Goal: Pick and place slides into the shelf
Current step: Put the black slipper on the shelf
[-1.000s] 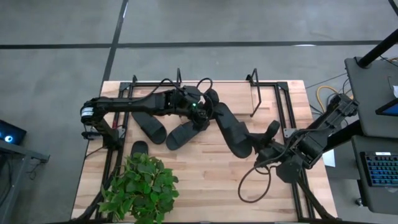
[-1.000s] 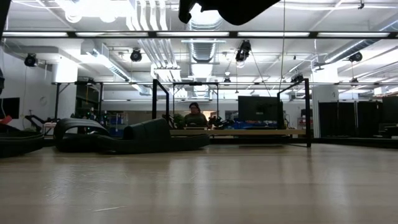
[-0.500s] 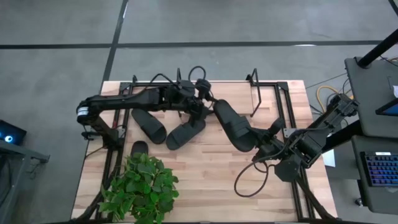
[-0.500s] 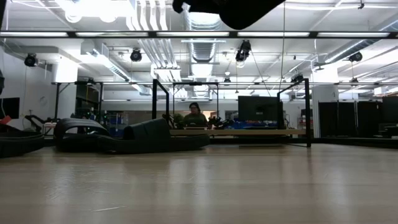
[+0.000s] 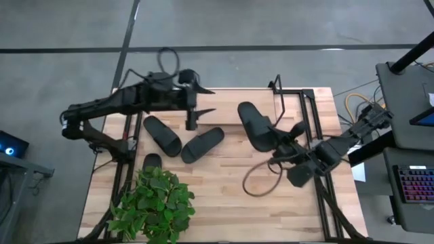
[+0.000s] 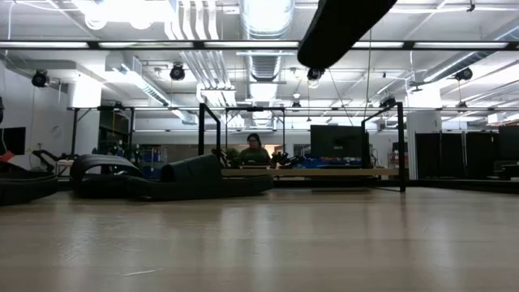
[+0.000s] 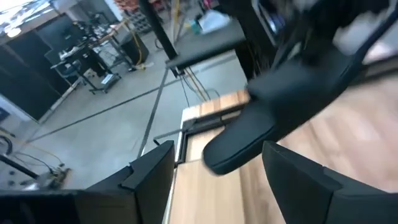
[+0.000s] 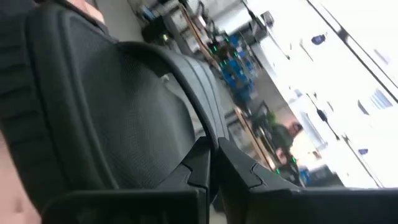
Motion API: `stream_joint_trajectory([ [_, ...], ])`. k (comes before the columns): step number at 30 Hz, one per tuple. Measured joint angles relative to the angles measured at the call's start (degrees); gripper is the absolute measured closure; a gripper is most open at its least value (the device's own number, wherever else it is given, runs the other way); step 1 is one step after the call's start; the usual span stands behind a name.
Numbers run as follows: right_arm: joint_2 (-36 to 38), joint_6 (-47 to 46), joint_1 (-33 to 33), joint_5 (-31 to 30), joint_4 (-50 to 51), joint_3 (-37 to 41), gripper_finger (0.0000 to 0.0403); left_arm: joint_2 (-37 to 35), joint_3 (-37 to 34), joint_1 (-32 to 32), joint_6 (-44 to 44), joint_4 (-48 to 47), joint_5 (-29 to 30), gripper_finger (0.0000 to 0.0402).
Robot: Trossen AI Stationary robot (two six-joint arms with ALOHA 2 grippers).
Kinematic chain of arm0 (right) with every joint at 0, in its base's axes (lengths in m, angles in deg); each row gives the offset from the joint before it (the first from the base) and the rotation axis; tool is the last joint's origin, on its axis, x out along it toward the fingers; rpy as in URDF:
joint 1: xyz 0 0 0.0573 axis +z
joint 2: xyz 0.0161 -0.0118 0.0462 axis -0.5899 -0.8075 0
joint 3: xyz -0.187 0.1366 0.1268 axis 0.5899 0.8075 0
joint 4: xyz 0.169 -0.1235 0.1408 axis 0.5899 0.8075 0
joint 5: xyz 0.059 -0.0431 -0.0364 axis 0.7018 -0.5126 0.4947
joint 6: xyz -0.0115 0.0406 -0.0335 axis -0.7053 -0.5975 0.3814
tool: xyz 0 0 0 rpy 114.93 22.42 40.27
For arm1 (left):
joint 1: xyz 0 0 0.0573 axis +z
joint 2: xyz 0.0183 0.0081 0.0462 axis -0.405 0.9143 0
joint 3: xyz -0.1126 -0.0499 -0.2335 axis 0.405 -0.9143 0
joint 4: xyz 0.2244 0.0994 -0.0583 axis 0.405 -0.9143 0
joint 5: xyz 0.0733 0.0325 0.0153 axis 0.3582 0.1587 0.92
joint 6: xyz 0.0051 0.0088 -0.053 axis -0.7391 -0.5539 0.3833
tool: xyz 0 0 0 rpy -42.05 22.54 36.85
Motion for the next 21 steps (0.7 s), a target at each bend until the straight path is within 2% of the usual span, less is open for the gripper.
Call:
stream_joint_trajectory([
  [11,0.0,-4.54,-7.17,-0.03,-0.26,7.98,0.0394,-8.31,-0.48,0.02,8.22,-3.72,0.06,0.0173],
  [18,0.02,-5.1,-10.73,-0.37,-0.5,13.53,0.0394,-10.66,-5.14,0.02,8.34,-3.89,0.1,0.0173],
  [21,0.0,-5.54,-11.73,-3.14,-2.3,16.53,0.0394,-11.13,-6.62,0.02,8.34,-2.9,0.1,0.0173],
])
